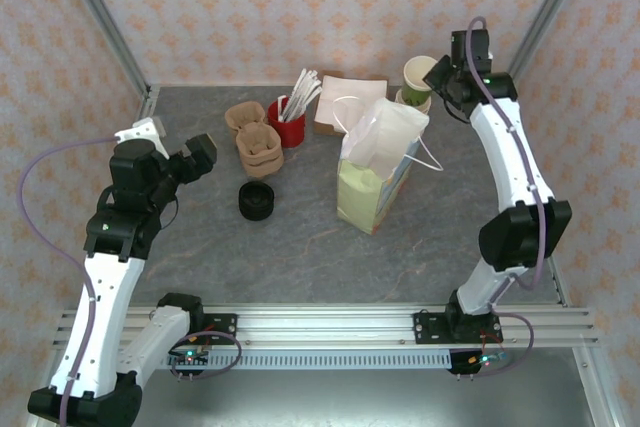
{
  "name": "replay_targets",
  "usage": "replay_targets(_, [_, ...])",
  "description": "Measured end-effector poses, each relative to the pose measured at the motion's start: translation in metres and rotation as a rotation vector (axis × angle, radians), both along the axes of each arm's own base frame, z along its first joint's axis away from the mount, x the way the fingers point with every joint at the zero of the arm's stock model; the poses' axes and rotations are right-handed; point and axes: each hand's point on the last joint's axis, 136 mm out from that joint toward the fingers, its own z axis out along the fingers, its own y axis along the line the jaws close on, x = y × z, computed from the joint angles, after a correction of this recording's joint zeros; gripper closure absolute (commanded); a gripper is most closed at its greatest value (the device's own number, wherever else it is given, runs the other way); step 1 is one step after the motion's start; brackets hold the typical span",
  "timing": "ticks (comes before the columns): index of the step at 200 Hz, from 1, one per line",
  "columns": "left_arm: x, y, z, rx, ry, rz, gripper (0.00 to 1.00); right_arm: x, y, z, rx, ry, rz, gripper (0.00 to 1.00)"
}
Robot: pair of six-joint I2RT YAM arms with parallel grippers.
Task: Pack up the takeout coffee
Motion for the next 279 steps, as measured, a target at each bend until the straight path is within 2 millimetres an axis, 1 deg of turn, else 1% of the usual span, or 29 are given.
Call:
replay_targets(26, [-0.001,-0.002,0.013,-0.009,-0.028,-0.009,0.00,-0.017,-0.003,0.033,0.004,-0.073,-0.005,1.00])
replay_targets(48, [0.000,-0.006,0.015,-0.009,-0.031,-0.034,0.00,-0.038,-0.008,0.063,0.000,-0.137,-0.020,1.00])
replay_targets(69, [0.002,-0.011,0.012,-0.012,-0.018,-0.061,0.00,-0.070,-0.018,0.096,-0.025,-0.209,-0.046,1.00])
replay_targets(79, [0.003,-0.014,0.010,-0.018,-0.010,-0.079,0.00,-0.092,-0.026,0.110,-0.047,-0.243,-0.065,1.00])
replay_targets(92, [0.005,-0.018,0.008,-0.025,-0.002,-0.101,0.00,-0.119,-0.038,0.118,-0.074,-0.263,-0.094,1.00])
replay_targets(107, [0.005,-0.024,0.004,-0.031,0.009,-0.126,0.00,-0.150,-0.052,0.117,-0.106,-0.258,-0.132,1.00])
replay_targets(122, [0.007,-0.029,-0.001,-0.034,0.023,-0.143,0.00,-0.177,-0.062,0.102,-0.137,-0.215,-0.157,1.00])
replay_targets(143, [0.008,-0.033,-0.015,-0.036,0.059,-0.158,0.01,-0.208,-0.067,0.061,-0.166,-0.098,-0.150,1.00])
replay_targets(159, [0.010,-0.036,-0.031,-0.038,0.100,-0.164,0.02,-0.228,-0.063,0.019,-0.161,0.004,-0.116,1.00])
replay_targets(177, [0.013,-0.040,-0.049,-0.042,0.151,-0.171,0.03,-0.252,-0.052,-0.039,-0.118,0.134,-0.054,1.00])
replay_targets(189, [0.016,-0.042,-0.061,-0.046,0.188,-0.174,0.03,-0.267,-0.044,-0.069,-0.083,0.196,-0.021,1.00])
replay_targets(204, [0.019,-0.046,-0.077,-0.052,0.236,-0.180,0.03,-0.286,-0.032,-0.103,-0.024,0.264,0.025,1.00])
replay_targets(231, [0.019,-0.051,-0.105,-0.058,0.313,-0.184,0.04,-0.307,0.000,-0.146,0.074,0.325,0.152,1.00])
replay_targets(257, [0.017,-0.051,-0.132,-0.076,0.391,-0.165,0.04,-0.318,0.033,-0.173,0.123,0.341,0.307,1.00])
replay_targets(279, [0.017,-0.051,-0.153,-0.089,0.456,-0.150,0.04,-0.325,0.068,-0.186,0.121,0.329,0.471,1.00])
